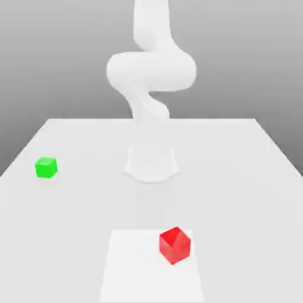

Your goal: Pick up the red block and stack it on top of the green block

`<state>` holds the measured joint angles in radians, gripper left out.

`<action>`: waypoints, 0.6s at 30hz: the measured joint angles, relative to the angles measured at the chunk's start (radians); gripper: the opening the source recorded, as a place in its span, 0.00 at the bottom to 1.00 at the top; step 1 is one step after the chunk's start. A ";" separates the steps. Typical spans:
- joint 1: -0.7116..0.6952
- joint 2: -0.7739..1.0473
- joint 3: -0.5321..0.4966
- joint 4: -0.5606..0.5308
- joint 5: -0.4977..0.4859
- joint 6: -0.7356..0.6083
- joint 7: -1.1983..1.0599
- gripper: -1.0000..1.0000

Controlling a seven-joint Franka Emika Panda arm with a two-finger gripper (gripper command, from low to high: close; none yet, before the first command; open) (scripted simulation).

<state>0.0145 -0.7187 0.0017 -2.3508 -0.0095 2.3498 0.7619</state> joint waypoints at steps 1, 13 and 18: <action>0.008 0.040 0.000 -0.024 -0.005 0.024 -0.019 0.50; 0.098 0.488 -0.023 -0.291 -0.030 0.295 -0.247 0.50; 0.128 0.669 -0.016 -0.400 -0.004 0.405 -0.365 0.50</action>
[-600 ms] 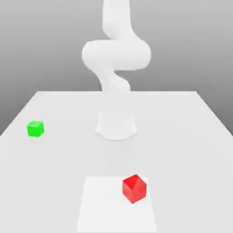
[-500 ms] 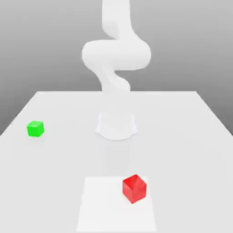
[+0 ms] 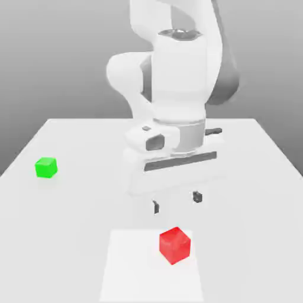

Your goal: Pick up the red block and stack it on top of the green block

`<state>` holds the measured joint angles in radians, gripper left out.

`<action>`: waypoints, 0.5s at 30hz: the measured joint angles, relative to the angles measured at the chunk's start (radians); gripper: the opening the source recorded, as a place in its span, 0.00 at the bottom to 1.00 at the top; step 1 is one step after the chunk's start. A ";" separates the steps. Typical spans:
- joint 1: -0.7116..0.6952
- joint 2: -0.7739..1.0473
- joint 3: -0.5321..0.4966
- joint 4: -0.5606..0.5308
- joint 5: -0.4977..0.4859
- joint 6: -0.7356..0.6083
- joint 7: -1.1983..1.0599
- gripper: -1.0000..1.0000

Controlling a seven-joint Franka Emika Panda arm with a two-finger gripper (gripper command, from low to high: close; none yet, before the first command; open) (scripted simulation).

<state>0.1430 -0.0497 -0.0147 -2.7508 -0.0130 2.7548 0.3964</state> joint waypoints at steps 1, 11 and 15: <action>0.002 0.036 0.002 -0.015 0.007 0.024 -0.020 0.50; -0.002 0.283 0.010 0.001 0.020 0.228 -0.044 0.00; -0.003 0.287 0.012 0.001 0.018 0.231 -0.042 0.00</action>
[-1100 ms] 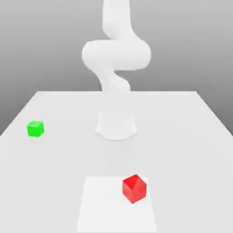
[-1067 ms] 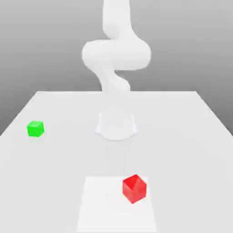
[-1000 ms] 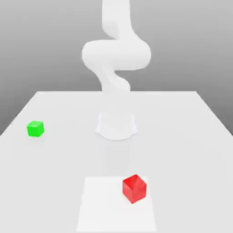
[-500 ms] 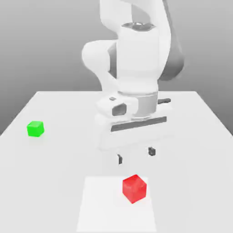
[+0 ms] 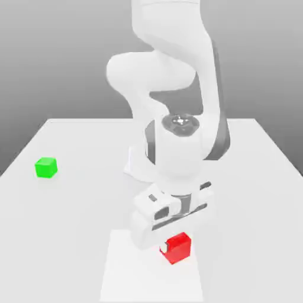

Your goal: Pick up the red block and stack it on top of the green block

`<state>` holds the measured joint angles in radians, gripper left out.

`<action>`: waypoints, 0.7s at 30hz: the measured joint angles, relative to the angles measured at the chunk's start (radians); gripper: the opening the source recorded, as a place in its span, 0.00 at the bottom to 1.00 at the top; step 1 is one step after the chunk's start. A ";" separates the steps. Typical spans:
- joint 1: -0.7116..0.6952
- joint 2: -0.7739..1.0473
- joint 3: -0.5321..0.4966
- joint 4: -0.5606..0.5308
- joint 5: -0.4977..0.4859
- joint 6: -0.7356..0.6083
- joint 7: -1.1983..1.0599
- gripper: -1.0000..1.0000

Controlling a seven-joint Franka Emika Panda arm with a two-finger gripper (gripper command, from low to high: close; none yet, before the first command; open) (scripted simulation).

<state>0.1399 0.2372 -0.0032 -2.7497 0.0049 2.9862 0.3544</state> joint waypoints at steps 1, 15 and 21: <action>0.000 -0.023 0.000 -0.003 -0.001 -0.020 0.001 0.00; -0.320 -0.322 -0.168 -0.052 -0.148 -0.249 0.222 0.00; -0.521 -0.385 -0.299 -0.068 -0.227 -0.283 0.368 0.00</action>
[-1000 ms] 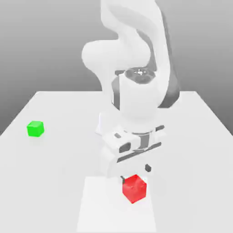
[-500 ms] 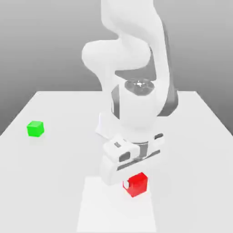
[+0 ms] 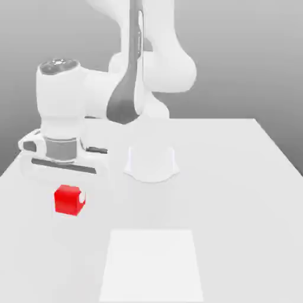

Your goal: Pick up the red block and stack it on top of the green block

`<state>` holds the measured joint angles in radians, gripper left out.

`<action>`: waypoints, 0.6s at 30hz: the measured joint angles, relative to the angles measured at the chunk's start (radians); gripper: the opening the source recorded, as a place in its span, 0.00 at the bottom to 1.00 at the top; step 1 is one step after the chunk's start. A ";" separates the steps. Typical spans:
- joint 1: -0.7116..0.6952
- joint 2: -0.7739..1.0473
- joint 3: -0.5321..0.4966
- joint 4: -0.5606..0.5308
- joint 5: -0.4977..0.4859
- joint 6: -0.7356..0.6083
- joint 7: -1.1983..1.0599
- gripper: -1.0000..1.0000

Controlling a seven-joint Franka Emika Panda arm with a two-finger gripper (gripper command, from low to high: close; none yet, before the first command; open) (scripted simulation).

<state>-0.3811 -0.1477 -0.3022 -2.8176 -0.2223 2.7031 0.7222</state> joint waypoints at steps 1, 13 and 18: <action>-0.035 -0.010 -0.023 -0.003 -0.011 -0.005 0.023 0.00; -0.461 -0.095 -0.284 -0.042 -0.098 -0.050 0.265 0.00; -0.561 -0.086 -0.361 -0.054 -0.088 -0.033 0.307 0.00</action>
<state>-0.9418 -0.2338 -0.6634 -2.8715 -0.3099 2.6704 1.0293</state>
